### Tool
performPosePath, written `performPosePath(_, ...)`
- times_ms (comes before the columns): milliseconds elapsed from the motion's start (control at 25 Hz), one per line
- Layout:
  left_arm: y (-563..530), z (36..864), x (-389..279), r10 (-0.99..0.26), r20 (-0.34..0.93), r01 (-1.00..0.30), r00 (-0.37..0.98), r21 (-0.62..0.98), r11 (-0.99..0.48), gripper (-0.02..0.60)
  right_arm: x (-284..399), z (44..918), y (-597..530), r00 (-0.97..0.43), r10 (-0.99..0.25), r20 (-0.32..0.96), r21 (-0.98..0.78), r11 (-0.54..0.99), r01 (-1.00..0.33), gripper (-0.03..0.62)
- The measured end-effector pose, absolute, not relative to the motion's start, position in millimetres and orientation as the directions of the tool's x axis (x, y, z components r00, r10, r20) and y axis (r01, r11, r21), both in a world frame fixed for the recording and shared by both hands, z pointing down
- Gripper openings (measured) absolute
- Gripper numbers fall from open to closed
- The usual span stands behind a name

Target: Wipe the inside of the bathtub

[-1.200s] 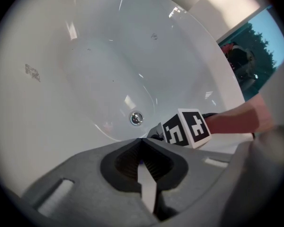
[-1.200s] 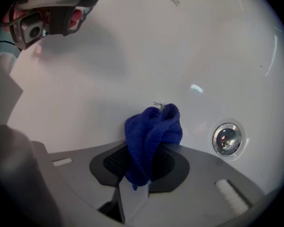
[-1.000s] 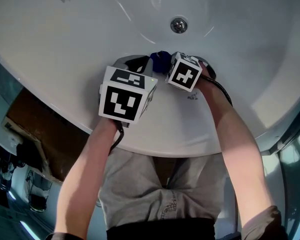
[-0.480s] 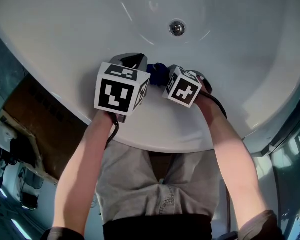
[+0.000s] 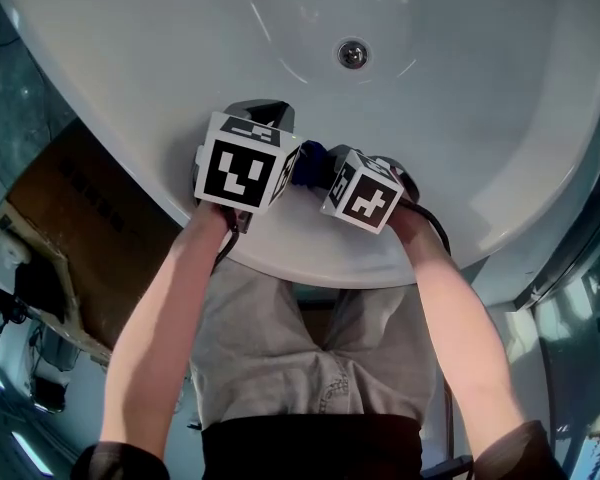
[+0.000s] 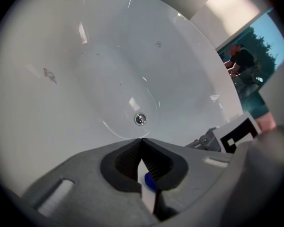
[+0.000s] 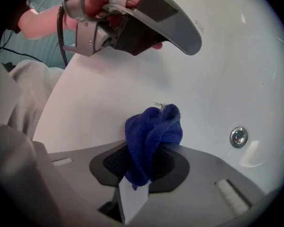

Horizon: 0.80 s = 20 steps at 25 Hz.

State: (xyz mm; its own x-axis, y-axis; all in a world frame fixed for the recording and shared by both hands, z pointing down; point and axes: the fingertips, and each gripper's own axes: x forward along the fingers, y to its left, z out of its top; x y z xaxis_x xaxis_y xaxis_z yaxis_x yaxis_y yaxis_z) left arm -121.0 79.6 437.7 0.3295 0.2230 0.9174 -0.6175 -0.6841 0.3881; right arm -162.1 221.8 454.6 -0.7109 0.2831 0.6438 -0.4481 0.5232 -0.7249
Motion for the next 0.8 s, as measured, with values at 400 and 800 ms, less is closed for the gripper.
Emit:
performPosePath(400, 85.7, 423.5, -123.5, 0.206, 0.921, -0.619, 0.331, 0.376, -0.690, 0.005, -174.0, 399.7, 239.7, -0.755, 0.256, 0.604, -0.735, 0.545, -0.404, 0.095)
performPosePath(800, 89.4, 409.7, -116.4, 0.187, 0.923, -0.635, 0.335, 0.368, -0.680, 0.004, -181.8, 345.1, 253.8, -0.804, 0.266, 0.531, -0.778, 0.528, -0.339, 0.095)
